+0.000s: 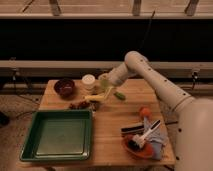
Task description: Place banana in paper cup
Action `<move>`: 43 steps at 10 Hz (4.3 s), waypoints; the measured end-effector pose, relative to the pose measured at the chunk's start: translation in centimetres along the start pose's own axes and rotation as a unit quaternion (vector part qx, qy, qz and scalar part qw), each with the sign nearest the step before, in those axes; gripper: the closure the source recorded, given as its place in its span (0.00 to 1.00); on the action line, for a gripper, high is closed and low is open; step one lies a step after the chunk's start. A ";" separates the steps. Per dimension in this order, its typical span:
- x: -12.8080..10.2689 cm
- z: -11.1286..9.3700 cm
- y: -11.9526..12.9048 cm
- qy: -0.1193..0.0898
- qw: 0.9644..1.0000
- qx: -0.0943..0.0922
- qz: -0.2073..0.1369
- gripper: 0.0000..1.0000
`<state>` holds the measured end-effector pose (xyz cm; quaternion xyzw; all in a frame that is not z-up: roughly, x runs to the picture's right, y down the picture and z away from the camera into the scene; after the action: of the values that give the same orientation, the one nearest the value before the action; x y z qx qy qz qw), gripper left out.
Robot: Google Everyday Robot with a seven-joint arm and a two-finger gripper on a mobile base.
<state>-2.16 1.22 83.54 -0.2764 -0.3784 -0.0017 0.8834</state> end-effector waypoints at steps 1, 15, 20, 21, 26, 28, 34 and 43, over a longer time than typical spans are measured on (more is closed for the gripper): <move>0.0 1.4 -0.3 -0.003 1.000 -0.006 0.001 0.20; 3.6 2.5 2.6 -0.005 0.999 -0.034 0.039 0.72; 2.7 -0.5 1.9 -0.022 0.999 0.001 0.038 1.00; 2.6 -1.6 1.2 -0.021 0.999 0.012 0.036 1.00; 3.7 -3.8 -5.5 -0.016 0.998 0.043 0.035 1.00; 4.4 -3.7 -8.3 -0.014 0.998 0.049 0.038 1.00; 1.8 -1.9 -11.0 -0.009 0.999 0.052 0.014 1.00; 0.4 0.5 -12.4 0.023 0.996 0.086 0.008 1.00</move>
<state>-4.82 -8.93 90.08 -0.2024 -0.3546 0.0320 0.9123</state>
